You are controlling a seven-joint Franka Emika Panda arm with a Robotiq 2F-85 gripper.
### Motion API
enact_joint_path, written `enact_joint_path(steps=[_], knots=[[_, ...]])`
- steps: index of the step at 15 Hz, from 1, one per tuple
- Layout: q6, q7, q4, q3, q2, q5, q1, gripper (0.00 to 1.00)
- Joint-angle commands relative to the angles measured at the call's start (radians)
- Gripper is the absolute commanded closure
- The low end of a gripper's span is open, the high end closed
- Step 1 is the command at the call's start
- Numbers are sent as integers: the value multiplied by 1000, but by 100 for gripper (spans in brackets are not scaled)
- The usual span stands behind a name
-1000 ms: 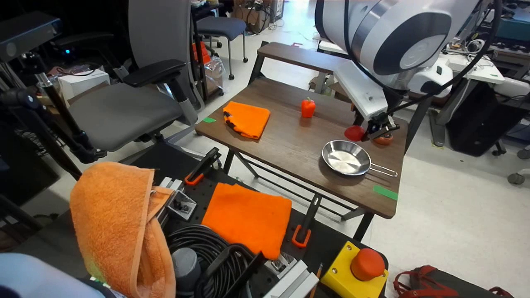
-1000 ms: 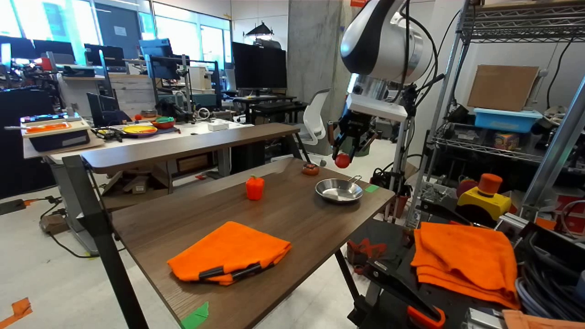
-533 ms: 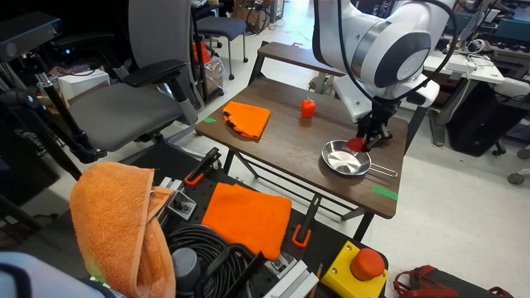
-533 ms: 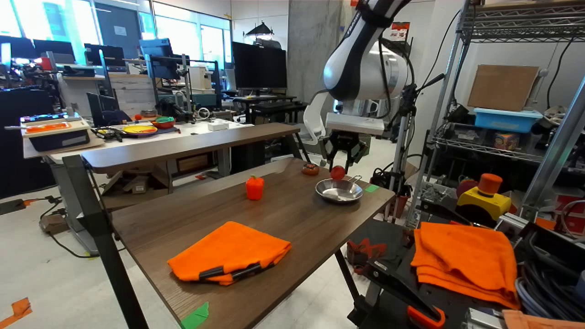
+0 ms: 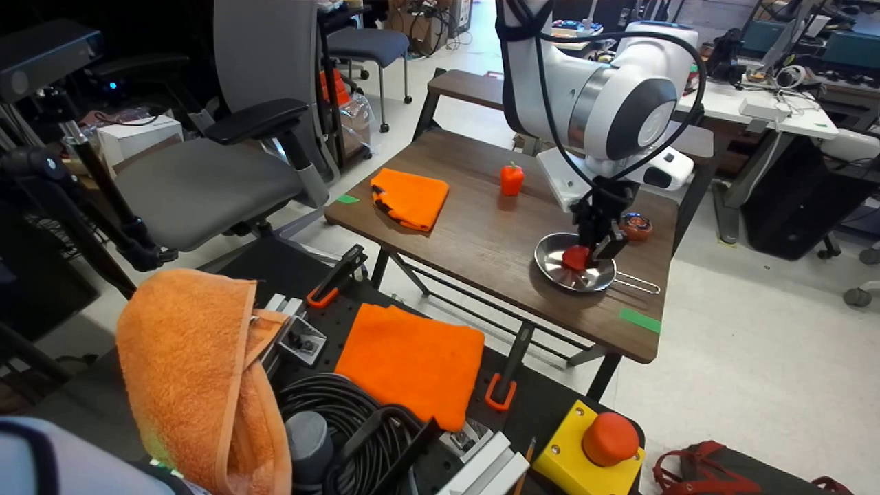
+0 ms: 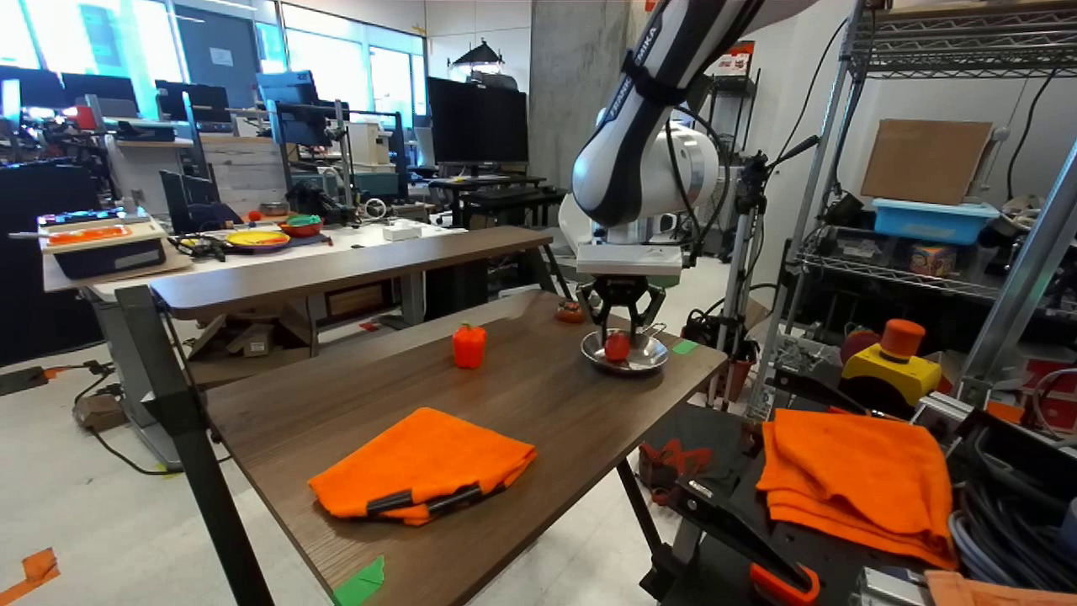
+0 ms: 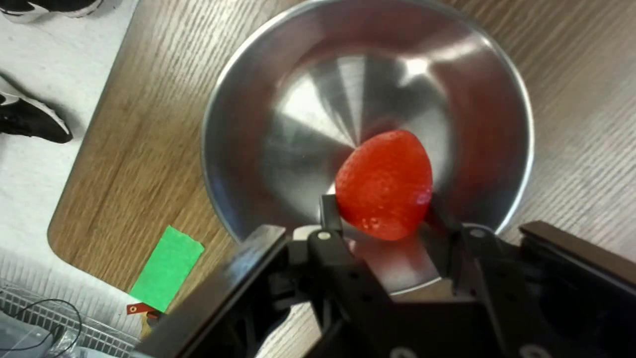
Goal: Put the orange ball onto the metal plate
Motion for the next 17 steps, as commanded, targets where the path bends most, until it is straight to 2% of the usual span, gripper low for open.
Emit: enact_joint_path(steps=[1,5,6,10,12,13,15,17], knots=[[-23,60,62,-21,35,-19,18,31],[-2,-18,-56,17,-95,-14,1,4],[-5,-53,-99,27,-143,-17,-5,0],[39,-241,-287,104,-357,33,-63,0],[4,-334,-358,178,-472,131,-130,0],[5,-234,-240,110,-332,57,-65,0],[1,-293,-308,150,-427,102,-104,0],[0,-303,-340,158,-464,106,-114,0]])
